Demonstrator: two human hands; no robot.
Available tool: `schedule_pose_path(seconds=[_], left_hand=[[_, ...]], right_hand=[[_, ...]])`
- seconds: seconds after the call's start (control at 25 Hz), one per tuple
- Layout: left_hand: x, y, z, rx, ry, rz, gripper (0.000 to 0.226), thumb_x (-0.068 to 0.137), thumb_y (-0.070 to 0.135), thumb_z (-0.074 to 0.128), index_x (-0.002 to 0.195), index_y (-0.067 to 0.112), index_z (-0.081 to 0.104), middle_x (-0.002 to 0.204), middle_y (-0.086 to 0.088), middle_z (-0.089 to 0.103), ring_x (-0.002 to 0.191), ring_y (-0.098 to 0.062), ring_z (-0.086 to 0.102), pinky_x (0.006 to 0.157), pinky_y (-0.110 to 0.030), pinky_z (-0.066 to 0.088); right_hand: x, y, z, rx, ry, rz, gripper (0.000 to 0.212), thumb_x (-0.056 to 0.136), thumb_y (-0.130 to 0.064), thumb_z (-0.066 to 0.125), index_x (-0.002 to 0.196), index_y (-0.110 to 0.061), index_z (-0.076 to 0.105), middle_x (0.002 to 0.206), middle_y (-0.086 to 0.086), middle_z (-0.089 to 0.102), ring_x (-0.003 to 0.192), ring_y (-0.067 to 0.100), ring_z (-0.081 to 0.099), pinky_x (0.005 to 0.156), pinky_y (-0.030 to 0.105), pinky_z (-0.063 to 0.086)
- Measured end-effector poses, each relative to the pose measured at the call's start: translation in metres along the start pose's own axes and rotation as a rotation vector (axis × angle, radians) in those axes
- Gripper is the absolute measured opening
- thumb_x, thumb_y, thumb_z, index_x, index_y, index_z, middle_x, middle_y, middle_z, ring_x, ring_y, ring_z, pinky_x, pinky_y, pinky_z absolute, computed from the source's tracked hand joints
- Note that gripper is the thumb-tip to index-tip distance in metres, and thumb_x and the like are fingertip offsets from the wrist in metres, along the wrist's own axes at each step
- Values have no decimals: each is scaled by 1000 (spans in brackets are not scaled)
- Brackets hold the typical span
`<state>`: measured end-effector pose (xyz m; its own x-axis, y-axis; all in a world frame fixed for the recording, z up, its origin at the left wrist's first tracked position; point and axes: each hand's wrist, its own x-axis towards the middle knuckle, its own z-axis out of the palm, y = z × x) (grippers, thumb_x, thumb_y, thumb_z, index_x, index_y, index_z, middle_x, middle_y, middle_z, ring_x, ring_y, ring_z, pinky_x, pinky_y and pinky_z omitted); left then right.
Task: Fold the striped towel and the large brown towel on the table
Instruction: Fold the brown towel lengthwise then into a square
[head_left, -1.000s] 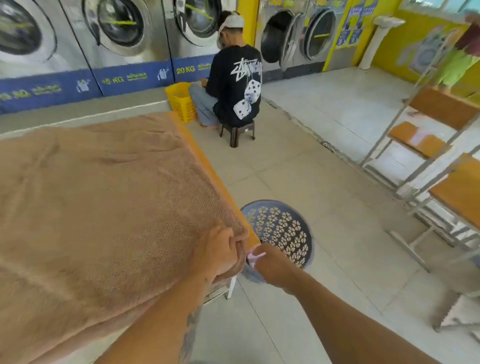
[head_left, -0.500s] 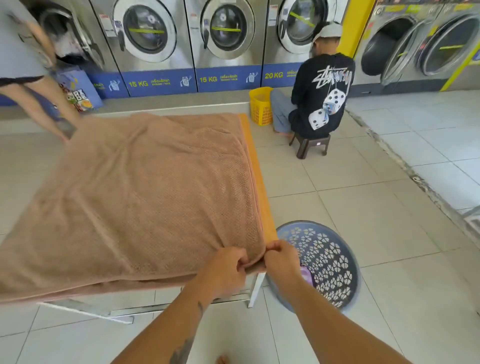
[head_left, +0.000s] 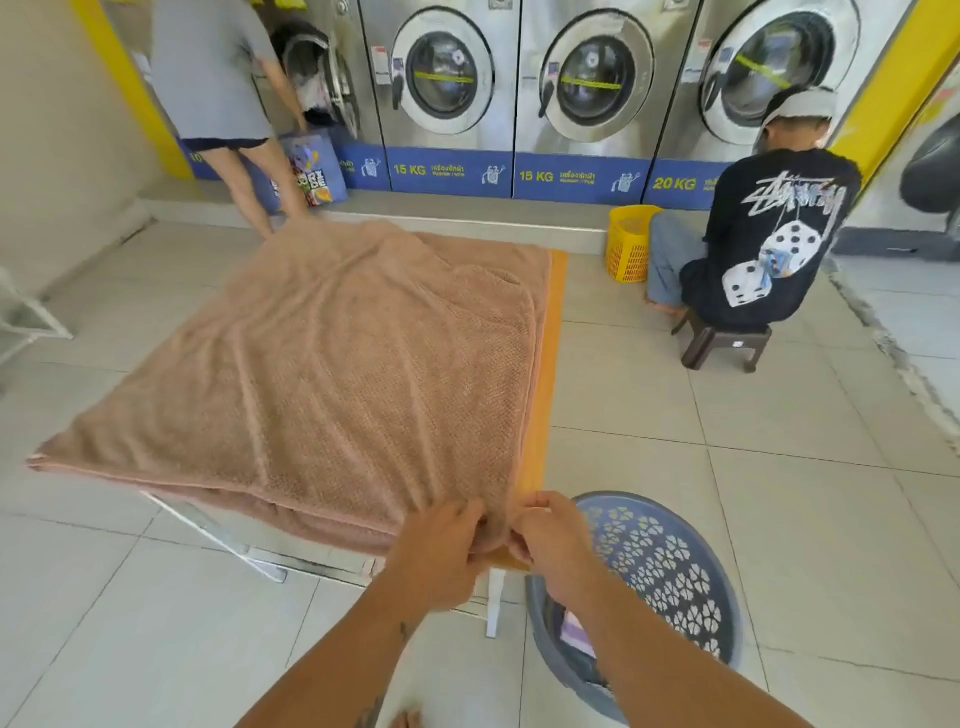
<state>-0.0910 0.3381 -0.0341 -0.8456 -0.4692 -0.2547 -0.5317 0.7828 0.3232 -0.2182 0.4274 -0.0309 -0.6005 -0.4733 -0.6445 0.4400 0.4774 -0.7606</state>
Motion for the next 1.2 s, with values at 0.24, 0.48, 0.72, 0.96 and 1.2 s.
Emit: schedule_pose_path(seconds=[0.24, 0.48, 0.72, 0.96, 1.2], left_hand=[[6, 23, -5, 160, 17, -193, 23, 93, 17, 51, 115, 23, 55, 120, 0, 46, 114, -22, 45, 94, -37, 43], [8, 3, -31, 99, -196, -232, 3, 84, 18, 56, 85, 18, 59, 89, -1, 53, 86, -21, 52, 80, -34, 50], [39, -42, -84, -486, -147, -167, 17, 93, 34, 59, 104, 23, 67, 96, 7, 64, 87, -13, 61, 74, -26, 46], [100, -75, -128, -541, -121, -132, 21, 100, 20, 48, 106, 30, 65, 118, 3, 63, 109, -19, 63, 95, -34, 53], [185, -79, -170, -508, -78, -138, 26, 100, 15, 46, 113, 24, 66, 126, 6, 60, 119, -14, 55, 100, -28, 43]], right_hand=[[9, -26, -22, -421, -77, -174, 24, 82, -2, 48, 92, -20, 59, 83, 6, 63, 66, 20, 57, 53, 28, 44], [39, -56, -15, -623, -75, -211, 23, 86, -4, 47, 100, -18, 59, 85, 6, 57, 65, 19, 52, 55, 26, 42], [73, -89, 36, -851, -48, -361, 45, 74, -9, 51, 118, -21, 54, 115, 8, 49, 99, 34, 59, 64, 35, 49], [99, -134, 37, -663, 18, -347, 34, 80, -9, 57, 113, -17, 57, 113, 6, 52, 89, 27, 60, 61, 28, 48], [155, -211, 18, -589, 133, -346, 30, 84, -15, 54, 113, -19, 61, 110, 8, 66, 82, 22, 60, 67, 31, 49]])
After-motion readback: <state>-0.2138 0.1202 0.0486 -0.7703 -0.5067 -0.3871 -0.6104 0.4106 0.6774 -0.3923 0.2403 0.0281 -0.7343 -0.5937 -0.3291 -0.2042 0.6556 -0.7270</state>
